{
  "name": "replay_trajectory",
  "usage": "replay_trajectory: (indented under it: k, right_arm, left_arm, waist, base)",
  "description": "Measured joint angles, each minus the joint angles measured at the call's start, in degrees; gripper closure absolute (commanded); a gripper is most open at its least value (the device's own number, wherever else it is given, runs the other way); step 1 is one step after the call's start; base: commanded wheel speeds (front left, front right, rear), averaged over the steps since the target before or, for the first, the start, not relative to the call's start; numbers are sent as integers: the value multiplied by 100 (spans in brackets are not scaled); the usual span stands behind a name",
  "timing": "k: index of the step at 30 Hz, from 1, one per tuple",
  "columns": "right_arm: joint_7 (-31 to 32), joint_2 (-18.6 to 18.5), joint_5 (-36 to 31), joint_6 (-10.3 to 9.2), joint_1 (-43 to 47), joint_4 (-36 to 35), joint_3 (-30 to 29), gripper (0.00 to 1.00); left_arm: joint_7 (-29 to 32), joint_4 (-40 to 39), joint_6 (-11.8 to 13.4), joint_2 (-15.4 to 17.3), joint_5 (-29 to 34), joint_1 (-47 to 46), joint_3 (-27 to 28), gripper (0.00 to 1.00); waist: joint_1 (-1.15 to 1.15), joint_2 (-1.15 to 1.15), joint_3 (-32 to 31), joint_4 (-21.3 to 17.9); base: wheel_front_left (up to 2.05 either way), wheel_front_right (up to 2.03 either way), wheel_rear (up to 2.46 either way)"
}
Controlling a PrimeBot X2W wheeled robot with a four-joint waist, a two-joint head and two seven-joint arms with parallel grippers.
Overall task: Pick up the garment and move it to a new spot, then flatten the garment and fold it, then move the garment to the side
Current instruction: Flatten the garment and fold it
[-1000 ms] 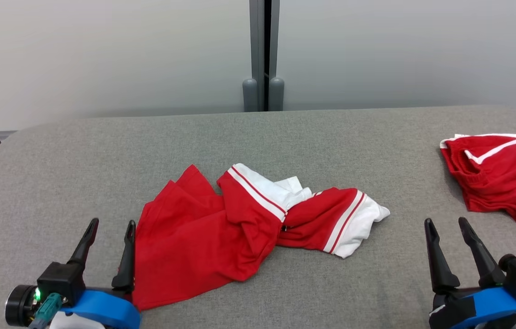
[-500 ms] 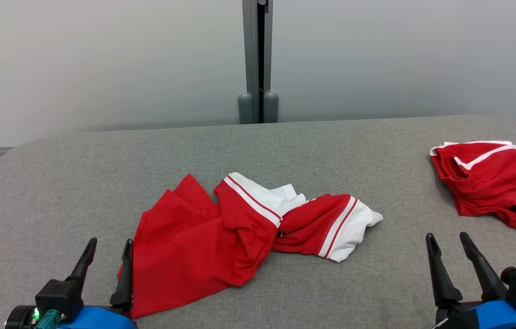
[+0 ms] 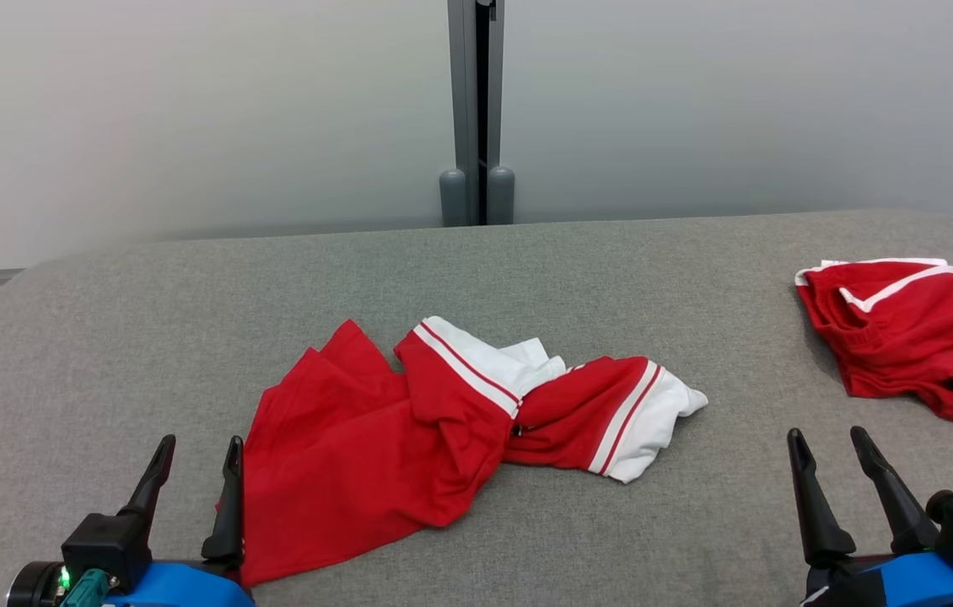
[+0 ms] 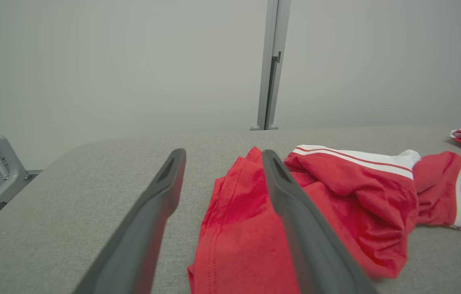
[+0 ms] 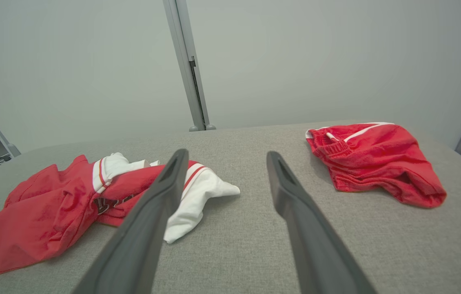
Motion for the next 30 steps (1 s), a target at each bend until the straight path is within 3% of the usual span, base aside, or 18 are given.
replay_trajectory:
  k: [12, 18, 28, 29, 30]
  right_arm:
    - [189, -1, -247, 0, -384, 353, 321, 0]
    - [99, 1, -198, 1, -887, 1343, 692, 0]
    - [-336, 1, 94, 1, -2042, 3236, 824, 0]
    - [-394, 2, 132, 1, -2131, 3384, 850, 63]
    - [-441, 3, 158, 1, -2204, 3507, 872, 100]
  left_arm:
    - [-3, -334, 98, -73, 181, -510, -104, 0]
    - [-30, -391, 91, -194, 300, -878, -172, 0]
    - [-56, -298, 18, -291, 405, -1190, -170, 0]
    - [-56, -288, 15, -299, 412, -1210, -167, 0]
    - [-58, -277, 11, -305, 413, -1215, -162, 0]
  waist:
    - [1, 0, 516, 144]
    - [1, 2, 926, 338]
    - [1, 2, 1324, 521]
    - [1, 2, 1338, 528]
    - [1, 2, 1347, 531]
  base:
    - [0, 0, 0]
    - [0, 0, 0]
    - [0, 0, 0]
    - [0, 0, 0]
    - [0, 0, 0]
